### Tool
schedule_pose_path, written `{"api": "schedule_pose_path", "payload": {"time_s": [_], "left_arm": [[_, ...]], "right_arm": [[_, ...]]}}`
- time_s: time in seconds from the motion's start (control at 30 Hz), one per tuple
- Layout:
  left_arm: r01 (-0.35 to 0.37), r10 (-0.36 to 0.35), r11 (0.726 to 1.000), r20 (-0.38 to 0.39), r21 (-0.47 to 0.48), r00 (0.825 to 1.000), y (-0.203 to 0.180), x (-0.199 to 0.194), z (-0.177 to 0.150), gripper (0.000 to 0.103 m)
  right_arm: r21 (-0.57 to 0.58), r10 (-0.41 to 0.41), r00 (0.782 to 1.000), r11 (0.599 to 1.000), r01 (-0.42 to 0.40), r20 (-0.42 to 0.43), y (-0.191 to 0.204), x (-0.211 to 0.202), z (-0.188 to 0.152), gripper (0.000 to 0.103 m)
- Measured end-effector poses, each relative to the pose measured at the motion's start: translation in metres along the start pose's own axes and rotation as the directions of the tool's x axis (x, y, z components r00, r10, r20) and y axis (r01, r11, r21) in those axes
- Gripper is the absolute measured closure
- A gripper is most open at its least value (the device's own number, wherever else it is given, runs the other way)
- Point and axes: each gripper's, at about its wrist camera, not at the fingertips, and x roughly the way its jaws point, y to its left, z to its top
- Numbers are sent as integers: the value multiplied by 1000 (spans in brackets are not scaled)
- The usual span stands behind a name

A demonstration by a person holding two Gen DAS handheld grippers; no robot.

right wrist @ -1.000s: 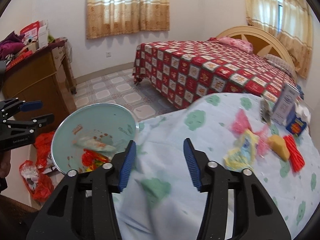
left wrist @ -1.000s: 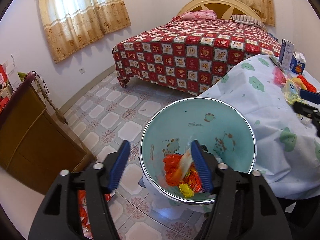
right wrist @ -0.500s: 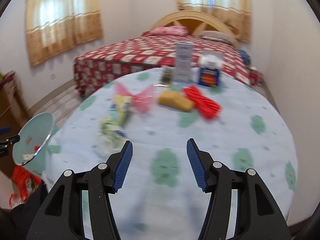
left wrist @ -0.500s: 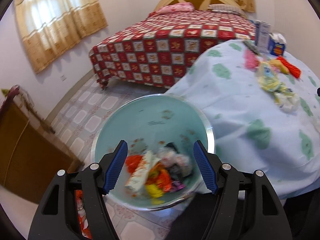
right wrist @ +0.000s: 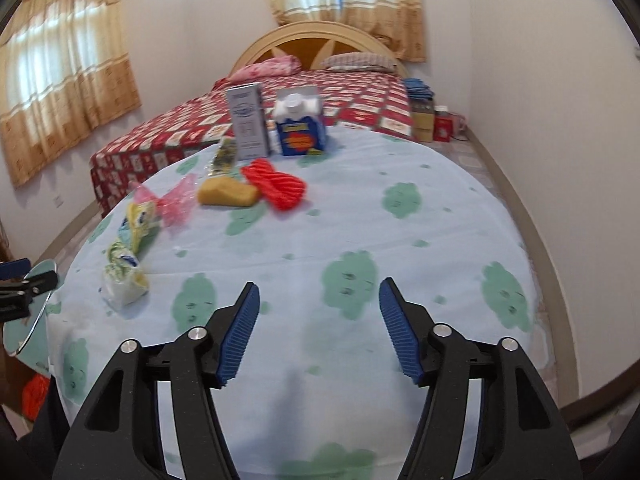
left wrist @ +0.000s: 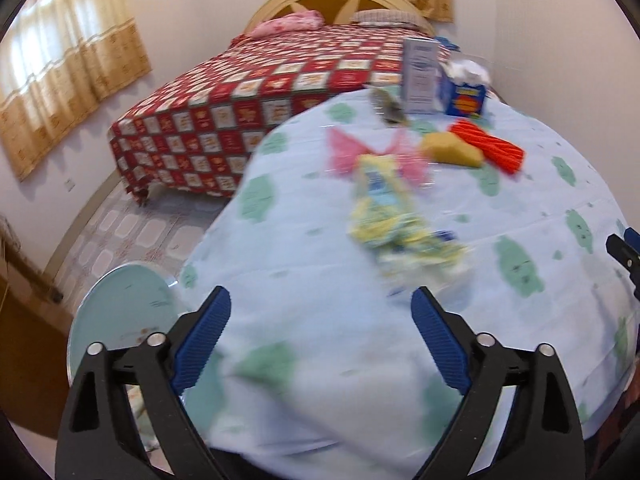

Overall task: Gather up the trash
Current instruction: 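Move both open tools back toward the table, then grasp the yellow-white wrapper with the left tool while the right tool grasps the red mesh net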

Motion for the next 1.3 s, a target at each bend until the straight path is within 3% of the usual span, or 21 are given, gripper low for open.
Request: {"api": "schedule_pose_path", "payload": {"time_s": [0.13, 0.3, 0.53, 0.67, 0.9, 1.1, 1.17, 1.23, 1.27, 1.3], "left_arm": [[-9, 9, 999, -5, 39, 1000, -40, 15, 10, 12], [-47, 50, 997, -47, 69, 998, -55, 41, 15, 7], [-129, 137, 985, -65, 118, 988, -12, 43, 0, 8], [-201, 206, 977, -87, 67, 975, 34, 45, -6, 8], [-170, 168, 983, -49, -62, 985, 62, 15, -5, 7], [-133, 132, 990, -25, -41, 991, 34, 15, -2, 6], [-138, 136, 990, -39, -35, 990, 29, 29, 0, 9], [-107, 105, 994, -79, -32, 991, 27, 46, 5, 35], [-92, 88, 995, -93, -32, 992, 27, 51, 7, 40], [-82, 79, 996, -99, -32, 992, 29, 54, 8, 53]], "right_arm": [[41, 0, 1000, 999, -1, 12, -13, 0, -4, 39], [43, 13, 1000, 999, -14, 20, -14, -2, -6, 36], [57, 33, 999, 998, -35, 36, -17, -3, -8, 33], [55, 37, 999, 998, -39, 36, -13, -3, -11, 31], [35, 12, 999, 999, -14, 53, -8, -9, -8, 31], [46, -6, 999, 999, 4, 48, -11, -6, -9, 31], [40, -7, 999, 999, 5, 48, -11, -6, -8, 31], [42, -14, 999, 999, 12, 51, -13, -4, -3, 31], [45, -15, 999, 999, 13, 51, -14, -3, -2, 31], [50, -17, 999, 999, 15, 49, -15, -1, 3, 31]]}}
